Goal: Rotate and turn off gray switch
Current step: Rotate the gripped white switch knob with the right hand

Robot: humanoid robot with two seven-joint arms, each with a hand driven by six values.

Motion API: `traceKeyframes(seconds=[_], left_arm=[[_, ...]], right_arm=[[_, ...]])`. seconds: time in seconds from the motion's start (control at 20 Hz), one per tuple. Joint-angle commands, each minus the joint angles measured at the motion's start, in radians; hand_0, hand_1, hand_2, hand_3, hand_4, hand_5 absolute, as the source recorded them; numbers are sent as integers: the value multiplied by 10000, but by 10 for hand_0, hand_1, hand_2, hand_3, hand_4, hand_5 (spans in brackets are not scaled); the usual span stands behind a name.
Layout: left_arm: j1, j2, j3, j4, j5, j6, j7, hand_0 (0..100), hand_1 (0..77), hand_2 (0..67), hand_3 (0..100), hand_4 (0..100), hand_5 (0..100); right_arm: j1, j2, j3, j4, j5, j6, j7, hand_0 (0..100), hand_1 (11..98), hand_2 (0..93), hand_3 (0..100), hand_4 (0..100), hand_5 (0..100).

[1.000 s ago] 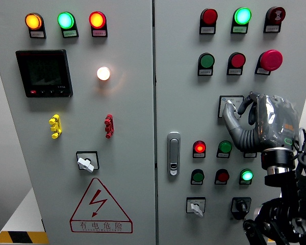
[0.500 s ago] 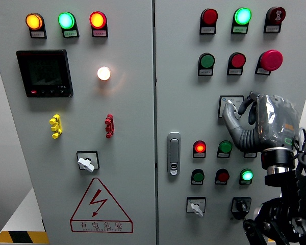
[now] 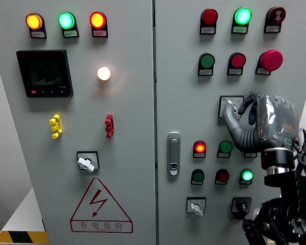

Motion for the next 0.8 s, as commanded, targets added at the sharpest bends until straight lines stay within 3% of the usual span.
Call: traceKeyframes(seconds=[0.0, 0.55, 0.75], left_arm=[[0, 0, 0, 0, 0, 0, -9, 0, 0, 101, 215, 118, 124], [0, 0, 0, 0, 0, 0, 7, 0, 0, 101, 215, 117, 124], [0, 0, 0, 0, 0, 0, 6, 0, 0, 101, 215, 117, 124]], right_arm=[[-1, 19, 0, -49, 0, -59, 0, 868, 397, 752, 1000, 949, 1000], [-1, 19, -15, -95, -76, -59, 0, 881, 391, 715, 1000, 957, 1000], [-1, 34, -15, -141, -92, -43, -215, 882, 392, 706, 1000, 966, 1000]])
